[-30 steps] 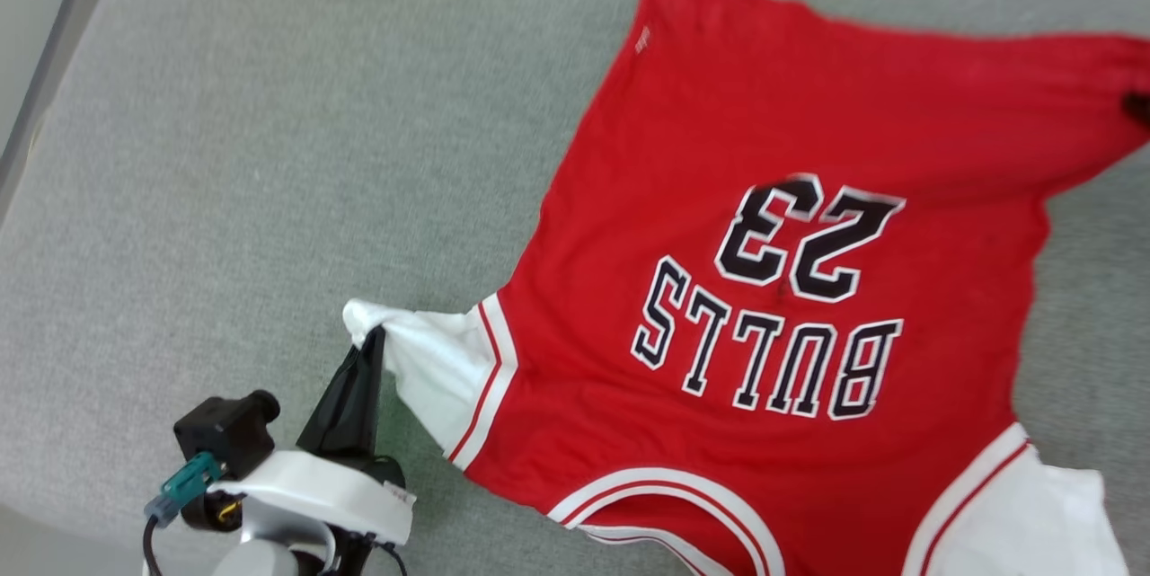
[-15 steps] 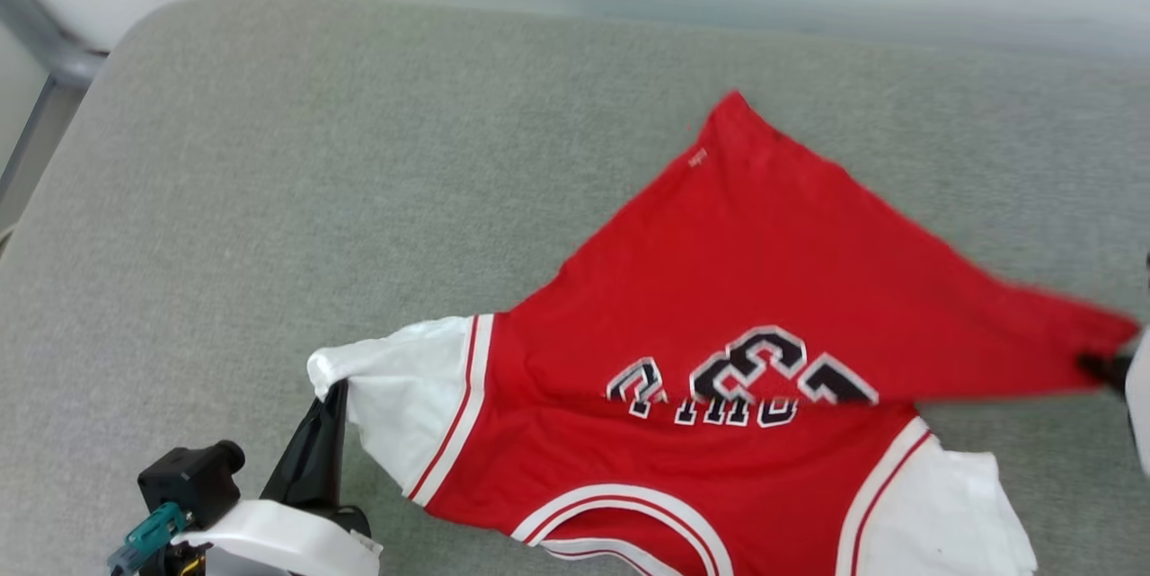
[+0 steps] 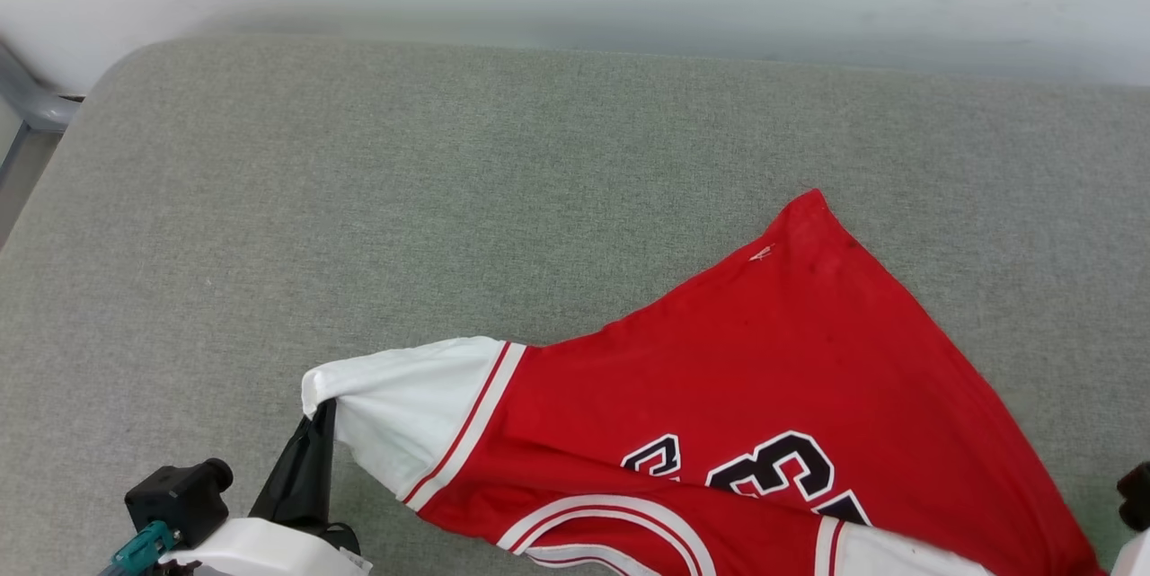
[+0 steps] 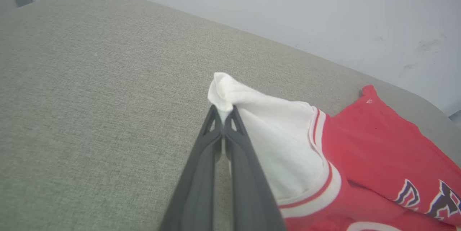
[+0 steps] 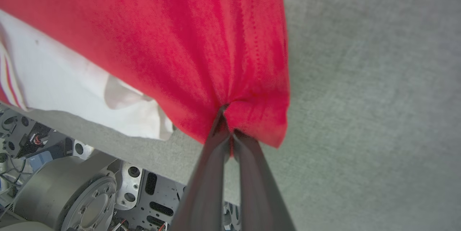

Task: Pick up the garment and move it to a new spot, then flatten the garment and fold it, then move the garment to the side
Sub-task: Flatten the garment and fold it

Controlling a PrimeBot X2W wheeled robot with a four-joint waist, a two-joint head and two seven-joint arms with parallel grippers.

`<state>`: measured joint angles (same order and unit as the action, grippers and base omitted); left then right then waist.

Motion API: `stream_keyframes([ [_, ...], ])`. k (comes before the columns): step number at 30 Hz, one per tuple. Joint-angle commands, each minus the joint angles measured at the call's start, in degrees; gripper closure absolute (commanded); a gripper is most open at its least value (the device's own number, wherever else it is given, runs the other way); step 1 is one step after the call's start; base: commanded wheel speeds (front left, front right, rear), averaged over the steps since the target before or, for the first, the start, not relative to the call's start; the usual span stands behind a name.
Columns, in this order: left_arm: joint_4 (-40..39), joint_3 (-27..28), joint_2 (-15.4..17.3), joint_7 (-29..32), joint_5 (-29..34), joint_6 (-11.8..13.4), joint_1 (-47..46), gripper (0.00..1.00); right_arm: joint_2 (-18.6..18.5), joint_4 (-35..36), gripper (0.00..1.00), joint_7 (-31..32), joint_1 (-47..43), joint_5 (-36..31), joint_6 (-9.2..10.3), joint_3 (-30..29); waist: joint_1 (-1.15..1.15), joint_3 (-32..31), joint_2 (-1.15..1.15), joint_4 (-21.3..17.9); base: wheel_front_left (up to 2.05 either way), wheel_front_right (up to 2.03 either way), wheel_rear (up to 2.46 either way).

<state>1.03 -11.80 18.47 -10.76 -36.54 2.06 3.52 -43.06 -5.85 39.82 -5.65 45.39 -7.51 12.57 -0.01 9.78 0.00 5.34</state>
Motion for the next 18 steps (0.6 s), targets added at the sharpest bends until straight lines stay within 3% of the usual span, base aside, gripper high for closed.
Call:
stream_keyframes([
  [1,-0.2,0.3,0.1,-0.1,-0.3,0.2,0.6,1.0,1.1,-0.2,1.0,0.8,-2.3,-0.4,0.04,0.6,0.01,0.0,0.0,0.0,0.0,0.0,0.0],
  [7,0.0,0.2,0.1,-0.4,-0.5,0.5,0.7,1.0,4.8,0.0,0.96,-0.5,-5.9,-2.0,0.04,-1.3,0.01,-0.2,0.0,-0.3,0.0,0.0,0.0],
  [9,0.0,0.2,0.2,-0.4,-0.5,0.5,0.7,1.0,5.5,0.8,0.0,-1.9,-4.4,-2.8,0.07,-3.6,0.01,-0.4,0.0,-0.4,0.0,0.0,0.0],
  [18,-0.9,-0.3,0.4,-0.5,0.1,0.8,0.1,1.0,6.2,7.9,0.0,-6.0,4.5,-4.8,0.04,-14.6,0.01,0.3,0.0,-0.1,0.0,0.0,0.0],
])
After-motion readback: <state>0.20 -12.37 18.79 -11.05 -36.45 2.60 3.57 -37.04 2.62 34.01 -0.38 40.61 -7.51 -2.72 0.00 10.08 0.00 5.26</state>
